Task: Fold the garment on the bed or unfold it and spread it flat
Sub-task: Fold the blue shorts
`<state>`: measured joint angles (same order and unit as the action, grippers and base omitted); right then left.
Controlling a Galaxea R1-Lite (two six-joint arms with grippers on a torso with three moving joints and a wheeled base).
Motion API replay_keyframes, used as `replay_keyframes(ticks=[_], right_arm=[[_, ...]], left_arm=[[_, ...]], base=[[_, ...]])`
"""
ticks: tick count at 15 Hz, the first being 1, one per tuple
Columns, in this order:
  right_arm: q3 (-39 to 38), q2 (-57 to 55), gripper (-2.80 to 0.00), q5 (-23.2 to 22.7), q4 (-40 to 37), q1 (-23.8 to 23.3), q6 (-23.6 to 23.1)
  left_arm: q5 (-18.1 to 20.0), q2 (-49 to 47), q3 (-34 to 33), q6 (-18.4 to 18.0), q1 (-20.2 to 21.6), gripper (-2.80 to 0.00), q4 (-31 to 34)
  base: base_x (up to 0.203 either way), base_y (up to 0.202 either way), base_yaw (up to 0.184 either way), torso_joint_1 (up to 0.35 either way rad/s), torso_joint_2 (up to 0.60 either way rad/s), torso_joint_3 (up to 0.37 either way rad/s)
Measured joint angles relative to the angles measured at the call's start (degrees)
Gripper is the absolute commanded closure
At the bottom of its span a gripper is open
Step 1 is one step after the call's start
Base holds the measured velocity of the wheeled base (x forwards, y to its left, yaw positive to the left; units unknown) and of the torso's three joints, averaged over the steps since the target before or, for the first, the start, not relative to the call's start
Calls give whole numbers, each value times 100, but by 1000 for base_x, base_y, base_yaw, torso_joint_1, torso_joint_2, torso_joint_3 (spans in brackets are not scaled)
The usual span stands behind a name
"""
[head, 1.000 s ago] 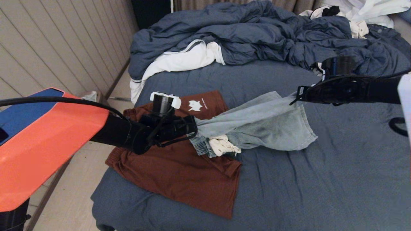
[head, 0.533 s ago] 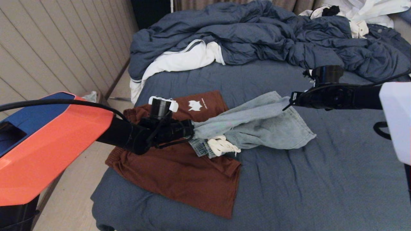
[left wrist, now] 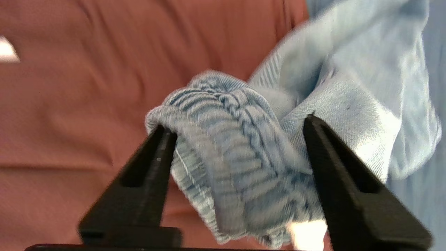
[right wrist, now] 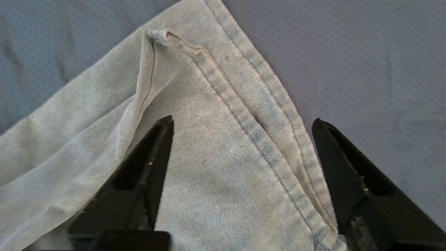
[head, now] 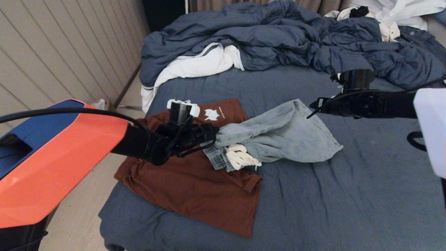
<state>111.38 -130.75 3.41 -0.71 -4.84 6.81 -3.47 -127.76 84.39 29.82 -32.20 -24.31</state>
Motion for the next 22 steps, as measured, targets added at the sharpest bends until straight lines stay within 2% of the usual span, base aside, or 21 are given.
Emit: replay_keyframes(ticks=[5, 8, 10, 13, 18, 22], right_arm=[[-461, 292, -280, -24, -8, -41, 79], [-623, 409, -280, -35, -4, -23, 226], [-774, 483, -280, -44, -2, -23, 225], [-945, 524, -280, -50, 0, -52, 222], [-1325, 544, -280, -63, 0, -102, 196], [-1331, 437, -280, -188, -8, -257, 122]], left_arm=[[-406, 117, 385, 28, 86, -280, 93], [-815, 129, 525, 36, 98, -280, 56], [-869, 162, 477, 132, 95, -280, 64], [-865, 251, 12, 185, -21, -280, 55], [-835, 383, -958, 179, -668, -280, -114], [-830, 509, -1105, 318, -801, -280, -124]], base=[[0, 0, 0, 0, 0, 0], [0, 0, 0, 0, 0, 0], [0, 0, 0, 0, 0, 0], [0, 0, 0, 0, 0, 0], [0, 0, 0, 0, 0, 0], [0, 0, 0, 0, 0, 0]])
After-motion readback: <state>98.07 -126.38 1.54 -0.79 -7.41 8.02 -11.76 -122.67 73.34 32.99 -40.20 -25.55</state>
